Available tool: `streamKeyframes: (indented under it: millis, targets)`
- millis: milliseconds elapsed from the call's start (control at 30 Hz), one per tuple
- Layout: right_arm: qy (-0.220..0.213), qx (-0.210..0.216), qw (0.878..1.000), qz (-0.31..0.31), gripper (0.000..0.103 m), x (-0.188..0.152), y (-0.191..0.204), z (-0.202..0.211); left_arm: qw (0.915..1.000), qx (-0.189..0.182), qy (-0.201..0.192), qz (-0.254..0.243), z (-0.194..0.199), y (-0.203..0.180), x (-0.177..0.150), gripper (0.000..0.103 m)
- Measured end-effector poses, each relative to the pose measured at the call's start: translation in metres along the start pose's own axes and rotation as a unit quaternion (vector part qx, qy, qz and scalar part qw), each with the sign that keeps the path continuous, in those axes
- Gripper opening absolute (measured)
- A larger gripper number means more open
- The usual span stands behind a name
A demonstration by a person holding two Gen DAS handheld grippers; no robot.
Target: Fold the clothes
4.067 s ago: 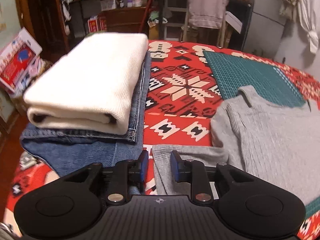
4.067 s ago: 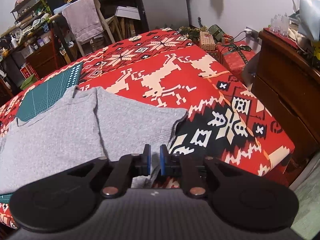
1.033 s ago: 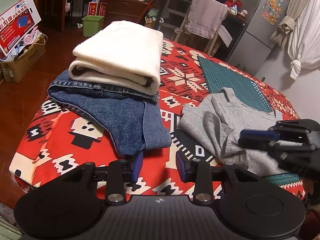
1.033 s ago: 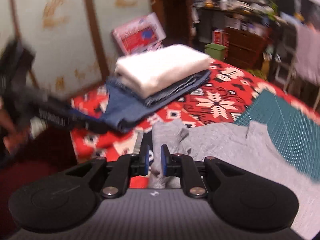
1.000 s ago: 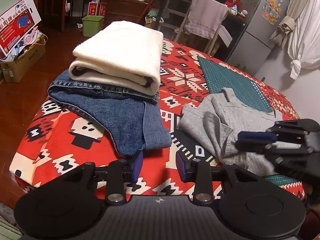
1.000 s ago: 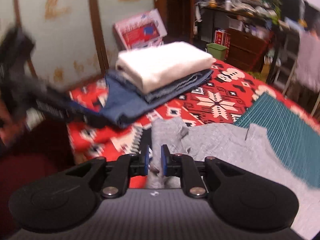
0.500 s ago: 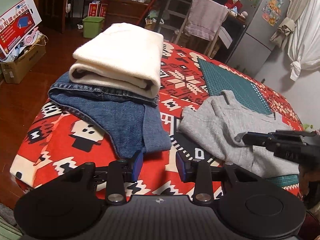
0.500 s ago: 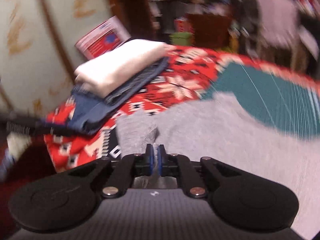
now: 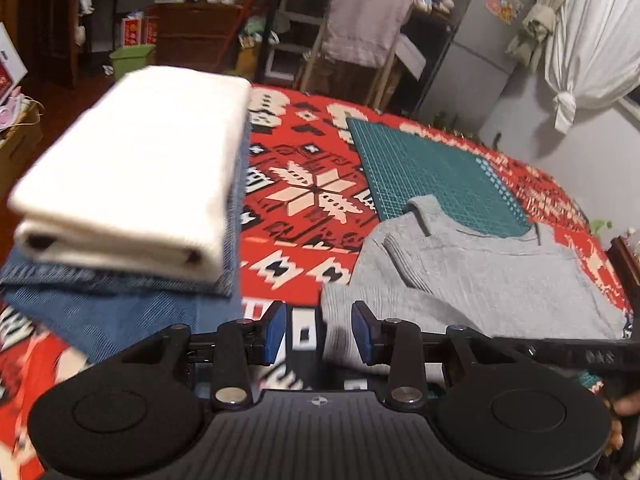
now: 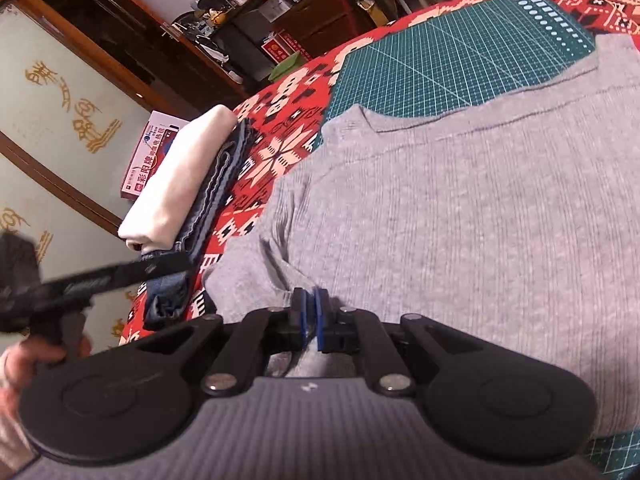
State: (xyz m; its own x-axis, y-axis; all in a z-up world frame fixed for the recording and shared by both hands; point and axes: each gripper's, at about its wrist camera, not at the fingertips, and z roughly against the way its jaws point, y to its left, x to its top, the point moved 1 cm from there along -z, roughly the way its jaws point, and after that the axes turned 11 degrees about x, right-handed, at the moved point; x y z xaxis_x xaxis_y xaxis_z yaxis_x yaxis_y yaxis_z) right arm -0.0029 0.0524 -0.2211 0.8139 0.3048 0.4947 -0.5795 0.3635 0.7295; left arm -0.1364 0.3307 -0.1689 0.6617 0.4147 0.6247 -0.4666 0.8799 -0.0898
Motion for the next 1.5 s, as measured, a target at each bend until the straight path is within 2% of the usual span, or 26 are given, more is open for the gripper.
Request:
streamKeyframes:
  millis: [167,233,267,300,367,467,600,733,867,967,1067,1233,1433,1467,1500]
  targets:
    - [0.006,0.007,1.0,0.005,0.006,0.0,0.002,-0.003,0.9983,0.005,0.026,-0.052,-0.031,-0.014,0.016,0.035]
    - [0.008,0.008,1.0,0.01,0.006,0.002,0.005,-0.006,0.9974,0.002,0.031,-0.065,-0.034,-0.016,0.015,0.022]
    - [0.01,0.008,1.0,0.015,0.006,0.002,0.006,-0.007,0.9969,0.0,0.033,-0.071,-0.036,-0.017,0.014,0.01]
    - [0.014,0.008,1.0,0.022,0.005,0.003,0.008,-0.009,0.9963,-0.001,0.036,-0.078,-0.038,-0.019,0.014,0.002]
    - [0.019,0.01,0.999,0.04,0.005,0.002,0.015,-0.011,0.996,0.005,0.024,-0.086,-0.031,-0.019,0.013,0.002]
    - [0.029,0.03,0.996,0.077,0.004,0.003,0.034,-0.015,0.9951,0.016,-0.016,-0.096,-0.001,-0.015,0.016,0.002]
    - [0.063,0.069,0.986,0.135,0.004,-0.004,0.068,-0.028,0.9948,0.014,-0.047,-0.089,0.036,0.002,0.017,0.002]
    - [0.115,0.102,0.971,0.185,0.004,-0.021,0.095,-0.047,0.9946,-0.001,-0.045,-0.093,0.053,0.025,0.004,0.002]
    - [0.165,0.11,0.956,0.215,0.004,-0.042,0.108,-0.066,0.9947,0.001,-0.033,-0.097,0.055,0.044,-0.013,0.002]
    - [0.195,0.102,0.948,0.231,0.004,-0.053,0.109,-0.075,0.9913,0.0,-0.036,-0.127,0.053,0.046,-0.025,0.002]
    - [0.212,0.098,0.945,0.229,0.004,-0.058,0.106,-0.08,0.9869,0.0,-0.039,-0.157,0.051,0.047,-0.037,0.003]
    - [0.218,0.097,0.944,0.229,0.005,-0.06,0.106,-0.083,0.9677,0.057,-0.061,-0.238,0.048,0.041,-0.046,0.005]
    - [0.209,0.113,0.943,0.233,0.013,-0.056,0.112,-0.075,0.9894,0.009,-0.037,-0.14,0.047,0.048,-0.034,0.006]
    - [0.204,0.117,0.944,0.233,0.013,-0.054,0.114,-0.073,0.9917,0.001,-0.033,-0.124,0.047,0.049,-0.032,0.011]
    - [0.199,0.121,0.944,0.233,0.013,-0.052,0.116,-0.07,0.9938,-0.007,-0.029,-0.107,0.047,0.05,-0.03,0.019]
